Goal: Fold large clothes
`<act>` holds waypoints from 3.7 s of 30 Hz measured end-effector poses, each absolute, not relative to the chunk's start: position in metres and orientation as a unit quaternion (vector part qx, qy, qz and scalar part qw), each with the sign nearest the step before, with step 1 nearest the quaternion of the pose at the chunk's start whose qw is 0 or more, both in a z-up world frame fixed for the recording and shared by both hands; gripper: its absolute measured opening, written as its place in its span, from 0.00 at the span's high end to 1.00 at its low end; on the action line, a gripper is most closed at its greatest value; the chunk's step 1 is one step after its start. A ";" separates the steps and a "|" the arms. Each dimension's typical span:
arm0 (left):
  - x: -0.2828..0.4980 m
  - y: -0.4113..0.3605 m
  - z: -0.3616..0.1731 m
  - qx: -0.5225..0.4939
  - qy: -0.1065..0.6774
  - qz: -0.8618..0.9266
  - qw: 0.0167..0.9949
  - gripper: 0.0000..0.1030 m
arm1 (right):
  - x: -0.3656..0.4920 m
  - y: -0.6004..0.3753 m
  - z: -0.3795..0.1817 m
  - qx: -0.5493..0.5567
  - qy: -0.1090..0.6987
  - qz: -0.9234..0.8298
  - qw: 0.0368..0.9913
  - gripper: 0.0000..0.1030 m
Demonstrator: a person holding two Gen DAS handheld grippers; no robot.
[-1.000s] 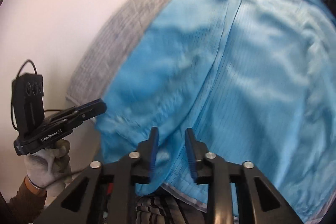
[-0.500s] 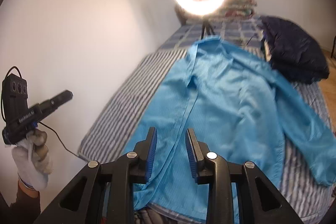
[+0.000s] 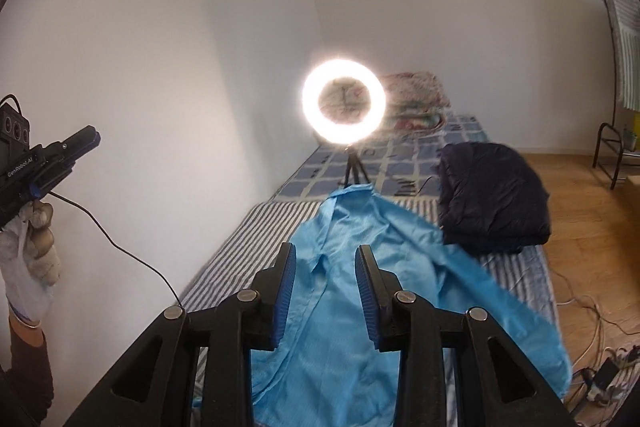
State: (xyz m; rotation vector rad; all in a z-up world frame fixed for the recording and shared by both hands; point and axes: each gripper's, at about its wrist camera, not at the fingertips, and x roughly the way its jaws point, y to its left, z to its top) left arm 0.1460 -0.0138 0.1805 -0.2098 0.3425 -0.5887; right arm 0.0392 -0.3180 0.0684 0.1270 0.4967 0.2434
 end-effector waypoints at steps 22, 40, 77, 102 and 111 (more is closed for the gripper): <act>0.110 -0.134 0.003 -0.041 0.323 -0.359 0.875 0.54 | 0.019 -0.454 -0.062 0.129 0.327 -0.029 0.936 0.39; 0.145 -0.201 -0.109 -0.013 0.431 -0.402 0.808 0.54 | 0.022 -0.638 -0.200 0.320 0.391 -0.186 0.843 0.39; 0.174 -0.154 -0.123 -0.089 0.447 -0.345 0.820 0.54 | 0.027 -0.522 -0.131 0.189 0.334 -0.075 0.921 0.95; 0.203 -0.135 -0.191 -0.135 0.528 -0.287 0.788 0.54 | 0.015 -0.249 -0.264 -0.074 0.532 0.283 0.794 0.95; 0.212 -0.162 -0.249 -0.138 0.590 -0.277 0.746 0.54 | 0.001 -0.282 -0.237 -0.025 0.509 0.326 0.796 0.67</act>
